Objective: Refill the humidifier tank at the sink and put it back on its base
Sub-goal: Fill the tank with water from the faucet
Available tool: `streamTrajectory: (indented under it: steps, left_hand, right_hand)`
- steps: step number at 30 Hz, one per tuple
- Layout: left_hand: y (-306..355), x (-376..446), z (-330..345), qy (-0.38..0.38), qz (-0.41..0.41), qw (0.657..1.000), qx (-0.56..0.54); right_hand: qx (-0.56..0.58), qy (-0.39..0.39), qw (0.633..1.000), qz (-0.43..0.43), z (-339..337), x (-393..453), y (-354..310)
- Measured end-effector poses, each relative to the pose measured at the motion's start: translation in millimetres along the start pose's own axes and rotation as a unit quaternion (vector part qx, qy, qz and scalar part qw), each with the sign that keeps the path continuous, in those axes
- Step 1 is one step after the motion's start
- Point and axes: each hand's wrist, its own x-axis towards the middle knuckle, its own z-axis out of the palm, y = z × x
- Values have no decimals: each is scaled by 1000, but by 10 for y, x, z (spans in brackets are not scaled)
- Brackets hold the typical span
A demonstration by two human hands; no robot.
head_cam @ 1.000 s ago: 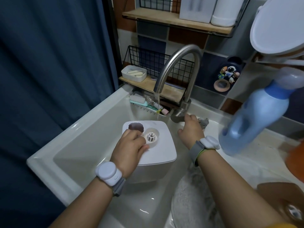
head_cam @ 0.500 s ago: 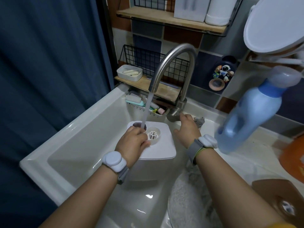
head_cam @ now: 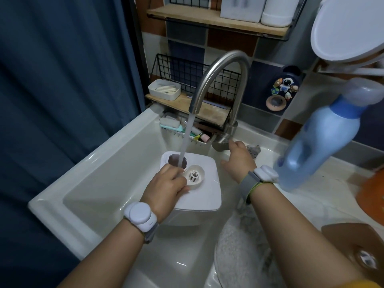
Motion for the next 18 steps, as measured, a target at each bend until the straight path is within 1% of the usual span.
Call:
streamTrajectory:
  steps: [6,18]
  left_hand:
    - [25,-44,39,2,10,1000,0]
    - [-49,9,48,33,16,999,3]
  right_hand:
    - [-1,-5,1000,2,35,-57,-9]
    - [4,-9,1000,1,25,-58,-5]
